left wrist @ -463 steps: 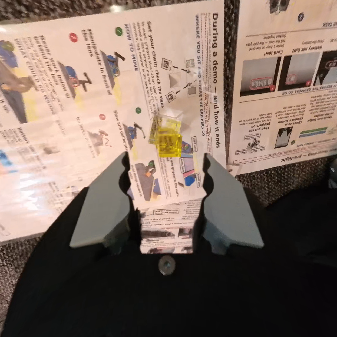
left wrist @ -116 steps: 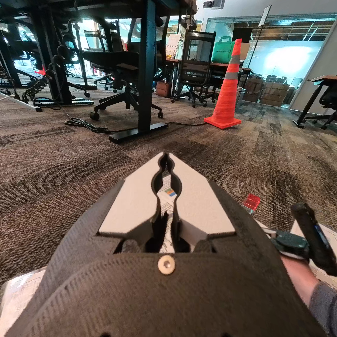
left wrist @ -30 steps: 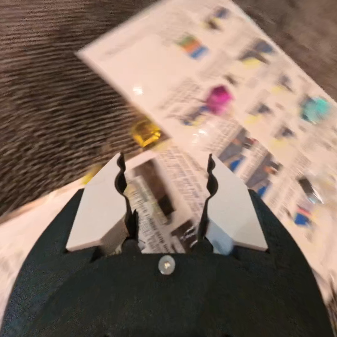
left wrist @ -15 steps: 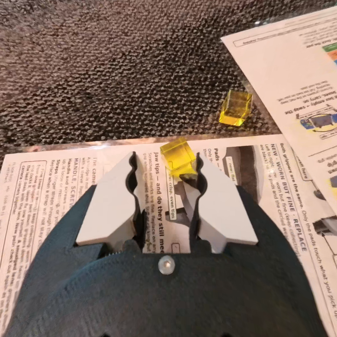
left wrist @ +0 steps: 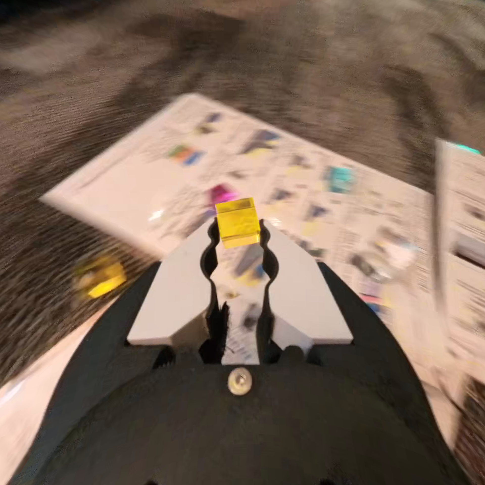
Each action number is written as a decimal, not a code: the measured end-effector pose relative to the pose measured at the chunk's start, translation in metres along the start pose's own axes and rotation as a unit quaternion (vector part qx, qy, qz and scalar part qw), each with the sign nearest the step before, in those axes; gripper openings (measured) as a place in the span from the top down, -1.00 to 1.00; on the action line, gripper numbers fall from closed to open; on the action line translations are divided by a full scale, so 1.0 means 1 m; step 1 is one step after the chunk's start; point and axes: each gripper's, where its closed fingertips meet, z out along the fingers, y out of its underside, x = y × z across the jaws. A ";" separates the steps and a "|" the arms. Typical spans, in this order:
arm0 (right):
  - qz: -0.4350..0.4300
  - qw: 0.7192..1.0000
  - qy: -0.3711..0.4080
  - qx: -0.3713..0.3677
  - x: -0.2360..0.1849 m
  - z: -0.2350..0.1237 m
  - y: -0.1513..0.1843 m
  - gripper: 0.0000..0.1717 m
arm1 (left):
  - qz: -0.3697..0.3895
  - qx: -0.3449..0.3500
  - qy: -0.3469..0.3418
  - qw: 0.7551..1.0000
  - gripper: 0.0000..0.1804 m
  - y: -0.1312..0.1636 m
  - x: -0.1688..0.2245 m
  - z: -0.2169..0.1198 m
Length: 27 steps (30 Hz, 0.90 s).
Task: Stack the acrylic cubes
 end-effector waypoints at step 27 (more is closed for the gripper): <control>0.007 1.000 -0.007 -0.021 -0.003 0.004 0.009 0.97 | 0.185 -0.168 0.296 0.922 0.68 0.046 0.163 0.034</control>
